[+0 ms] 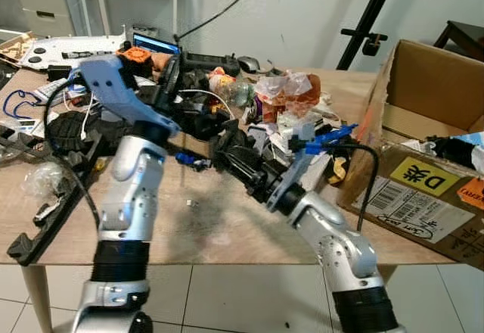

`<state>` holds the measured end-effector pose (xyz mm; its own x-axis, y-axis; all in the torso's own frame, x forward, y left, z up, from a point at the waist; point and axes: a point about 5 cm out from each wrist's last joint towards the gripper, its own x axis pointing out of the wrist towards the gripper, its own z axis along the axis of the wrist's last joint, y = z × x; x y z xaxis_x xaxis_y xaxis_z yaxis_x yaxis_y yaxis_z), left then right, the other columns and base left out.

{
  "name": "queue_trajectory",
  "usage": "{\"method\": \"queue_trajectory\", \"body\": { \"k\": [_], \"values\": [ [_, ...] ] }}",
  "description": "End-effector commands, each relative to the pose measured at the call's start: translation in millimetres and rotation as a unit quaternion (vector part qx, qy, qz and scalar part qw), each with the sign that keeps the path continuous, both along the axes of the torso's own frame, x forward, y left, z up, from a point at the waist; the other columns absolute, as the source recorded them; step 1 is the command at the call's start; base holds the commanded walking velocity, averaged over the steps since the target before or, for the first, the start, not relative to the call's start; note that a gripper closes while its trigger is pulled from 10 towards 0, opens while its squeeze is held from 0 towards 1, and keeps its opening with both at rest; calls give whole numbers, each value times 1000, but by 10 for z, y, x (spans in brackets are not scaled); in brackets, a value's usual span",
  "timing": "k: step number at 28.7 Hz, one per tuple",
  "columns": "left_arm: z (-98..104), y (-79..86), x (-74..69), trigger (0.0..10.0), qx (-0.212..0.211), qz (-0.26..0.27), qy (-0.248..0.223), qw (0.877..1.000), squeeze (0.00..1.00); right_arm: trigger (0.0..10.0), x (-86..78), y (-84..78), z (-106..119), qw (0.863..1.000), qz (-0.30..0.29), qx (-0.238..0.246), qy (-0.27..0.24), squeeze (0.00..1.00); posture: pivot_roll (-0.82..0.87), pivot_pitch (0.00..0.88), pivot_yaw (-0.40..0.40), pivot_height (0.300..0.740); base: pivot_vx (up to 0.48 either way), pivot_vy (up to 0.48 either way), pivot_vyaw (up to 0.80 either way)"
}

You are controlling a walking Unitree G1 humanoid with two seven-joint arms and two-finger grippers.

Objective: Picking trash to rubbish bin

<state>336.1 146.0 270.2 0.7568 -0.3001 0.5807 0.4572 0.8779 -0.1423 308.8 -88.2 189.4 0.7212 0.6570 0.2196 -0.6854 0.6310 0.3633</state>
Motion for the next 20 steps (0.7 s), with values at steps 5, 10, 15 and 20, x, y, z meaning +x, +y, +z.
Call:
{"method": "queue_trajectory", "body": {
  "k": [5,10,15,20],
  "values": [
    [33,33,32,0,28,0,-14,1000,0,10000,-58,-22,6,1000,18,15,7,1000,-1,117,-89,740,0,0,0],
    [16,47,48,0,44,1,-18,999,0,10000,-213,93,35,994,110,19,4,1000,-8,109,-85,740,0,0,0],
    [15,-1,44,0,42,-9,-22,999,0,10000,-329,187,23,986,164,0,2,902,-12,105,-85,740,0,0,0],
    [50,-206,0,0,23,-46,-31,998,0,10000,-333,272,-51,987,153,-39,-3,0,-8,95,-84,740,0,0,0]
  ]
}}
